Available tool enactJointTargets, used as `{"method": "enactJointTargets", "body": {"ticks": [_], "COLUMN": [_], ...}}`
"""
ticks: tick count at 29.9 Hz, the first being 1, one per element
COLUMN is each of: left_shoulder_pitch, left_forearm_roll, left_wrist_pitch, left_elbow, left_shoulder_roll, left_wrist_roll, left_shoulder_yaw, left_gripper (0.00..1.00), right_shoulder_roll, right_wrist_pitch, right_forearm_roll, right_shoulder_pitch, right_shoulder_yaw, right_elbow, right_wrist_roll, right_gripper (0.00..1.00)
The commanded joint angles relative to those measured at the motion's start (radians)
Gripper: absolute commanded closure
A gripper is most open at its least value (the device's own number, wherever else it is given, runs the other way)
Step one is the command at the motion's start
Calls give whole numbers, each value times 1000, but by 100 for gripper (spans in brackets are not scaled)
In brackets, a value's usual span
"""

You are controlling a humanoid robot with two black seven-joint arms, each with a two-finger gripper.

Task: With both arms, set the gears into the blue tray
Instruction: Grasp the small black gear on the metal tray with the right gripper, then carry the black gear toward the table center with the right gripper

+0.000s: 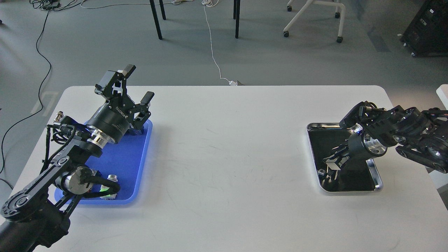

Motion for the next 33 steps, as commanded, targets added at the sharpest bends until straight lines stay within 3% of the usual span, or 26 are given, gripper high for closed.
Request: {"method": "enactJointTargets", "body": {"ticks": [1, 10, 21, 28, 33], "left_shoulder_pitch": [0, 0, -3, -3, 0], "left_forearm_roll": [0, 0, 0, -1, -1], "left_wrist_pitch": [0, -1, -1, 3, 5], "left_elbow": [0, 0, -6, -23, -38], "left_shoulder_roll": [-1, -1, 6, 22, 23], "left_wrist_roll": [-1, 0, -1, -1, -1], "left_shoulder_yaw": [0, 0, -3, -8, -11], "left_gripper": [2, 2, 2, 2, 2], "right_shoulder_roll": [0, -6, -12, 172, 334], "right_wrist_pitch": [4, 6, 67, 92, 60], "right_forearm_roll": [0, 3, 188, 257, 328], "right_shoulder_pitch": [1, 30, 294, 311, 254], "right_shoulder_yaw": [-1, 2, 9, -5, -40], "right_elbow": [2, 17, 198, 201, 113], "right_wrist_roll": [0, 0, 0, 0, 0], "right_gripper": [78, 84, 84, 83, 83]}}
